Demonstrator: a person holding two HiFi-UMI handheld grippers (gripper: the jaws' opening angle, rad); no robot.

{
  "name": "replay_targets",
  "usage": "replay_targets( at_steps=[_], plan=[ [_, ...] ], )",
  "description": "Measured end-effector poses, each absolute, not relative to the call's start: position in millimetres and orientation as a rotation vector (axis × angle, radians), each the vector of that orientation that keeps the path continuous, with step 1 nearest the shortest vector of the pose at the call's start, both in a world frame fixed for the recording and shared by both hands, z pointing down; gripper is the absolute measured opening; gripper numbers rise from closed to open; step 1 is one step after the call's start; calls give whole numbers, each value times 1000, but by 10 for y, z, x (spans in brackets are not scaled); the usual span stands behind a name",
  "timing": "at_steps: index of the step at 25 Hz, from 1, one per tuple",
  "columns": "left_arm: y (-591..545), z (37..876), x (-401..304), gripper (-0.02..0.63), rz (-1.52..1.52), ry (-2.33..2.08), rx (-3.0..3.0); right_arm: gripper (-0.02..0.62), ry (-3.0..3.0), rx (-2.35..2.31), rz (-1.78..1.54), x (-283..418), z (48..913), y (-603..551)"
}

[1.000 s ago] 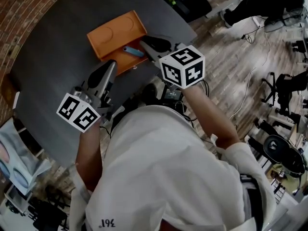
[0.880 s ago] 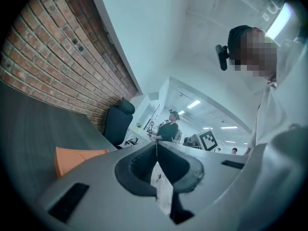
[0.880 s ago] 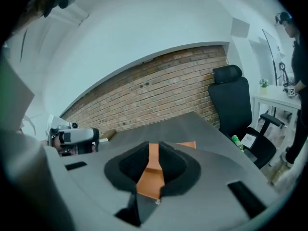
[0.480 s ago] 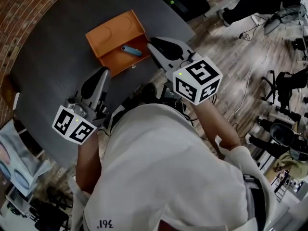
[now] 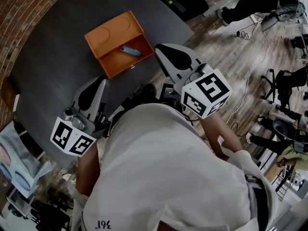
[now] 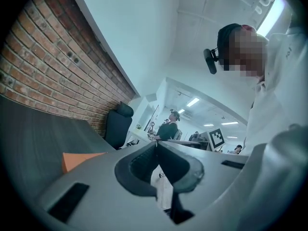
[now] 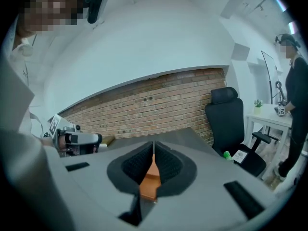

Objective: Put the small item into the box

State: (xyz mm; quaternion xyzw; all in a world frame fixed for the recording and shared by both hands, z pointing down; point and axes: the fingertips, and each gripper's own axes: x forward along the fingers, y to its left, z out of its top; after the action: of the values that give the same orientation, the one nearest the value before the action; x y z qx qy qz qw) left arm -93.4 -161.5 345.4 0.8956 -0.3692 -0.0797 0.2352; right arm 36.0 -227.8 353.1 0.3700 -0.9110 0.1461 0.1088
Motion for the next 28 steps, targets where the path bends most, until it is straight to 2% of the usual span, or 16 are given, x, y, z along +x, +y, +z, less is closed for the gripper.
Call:
replay_targets(
  at_steps=[16, 28],
  plan=[
    [-1571, 3318, -923, 14, -259, -990, 2478, 12, -2695, 1094, 406, 355, 3406, -2188],
    [-1597, 3372, -936, 14, -263, -968, 2461, 12, -2662, 1145, 515, 473, 3522, -2303]
  ],
)
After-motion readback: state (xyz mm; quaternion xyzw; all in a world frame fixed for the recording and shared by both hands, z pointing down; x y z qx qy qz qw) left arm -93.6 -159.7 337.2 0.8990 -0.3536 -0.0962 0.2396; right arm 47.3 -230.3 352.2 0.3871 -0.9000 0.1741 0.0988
